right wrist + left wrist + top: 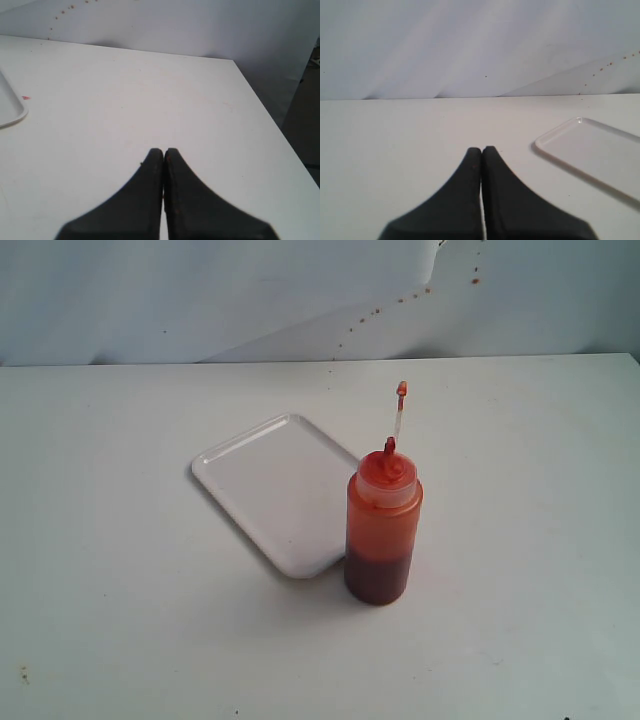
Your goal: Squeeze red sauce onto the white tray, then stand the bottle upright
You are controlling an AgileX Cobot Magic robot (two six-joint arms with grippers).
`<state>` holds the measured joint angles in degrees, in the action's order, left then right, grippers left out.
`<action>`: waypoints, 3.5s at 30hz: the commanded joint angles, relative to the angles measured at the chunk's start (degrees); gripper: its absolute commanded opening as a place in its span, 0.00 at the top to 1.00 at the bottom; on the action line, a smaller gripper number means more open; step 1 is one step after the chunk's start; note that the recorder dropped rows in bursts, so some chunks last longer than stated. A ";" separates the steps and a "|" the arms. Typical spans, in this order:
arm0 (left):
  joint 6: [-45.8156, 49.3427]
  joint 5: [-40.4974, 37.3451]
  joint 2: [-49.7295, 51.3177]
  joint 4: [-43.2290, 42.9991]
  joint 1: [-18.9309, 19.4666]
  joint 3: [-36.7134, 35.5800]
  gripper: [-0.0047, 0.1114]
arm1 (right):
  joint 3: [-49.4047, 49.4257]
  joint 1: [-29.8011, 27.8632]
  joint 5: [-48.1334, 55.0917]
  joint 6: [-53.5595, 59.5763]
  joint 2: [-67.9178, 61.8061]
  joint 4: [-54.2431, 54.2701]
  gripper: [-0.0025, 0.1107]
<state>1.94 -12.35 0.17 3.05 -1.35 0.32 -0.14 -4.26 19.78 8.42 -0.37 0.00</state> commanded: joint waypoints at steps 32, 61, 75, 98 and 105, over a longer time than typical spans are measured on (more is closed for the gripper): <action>-29.44 76.95 64.85 -50.35 -0.28 14.66 0.96 | 0.14 -0.38 -0.20 0.14 0.37 0.62 0.98; -21.14 82.32 121.93 -71.65 -0.28 40.14 0.51 | 0.14 -0.38 -0.20 0.14 0.37 0.63 0.98; -21.38 82.32 122.08 -68.40 -0.91 40.14 0.06 | 0.14 -0.38 -0.20 0.14 0.37 0.63 0.98; -21.19 68.11 125.48 -67.69 -17.54 50.98 0.06 | 0.14 -0.38 -0.20 0.14 0.37 0.63 0.98; -21.72 75.35 130.10 -69.21 -17.54 54.31 0.06 | 0.14 -0.38 -0.20 0.14 0.37 0.63 0.98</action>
<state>-19.28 59.78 128.85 -65.67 -18.58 53.28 -0.14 -4.26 19.78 8.42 -0.37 0.00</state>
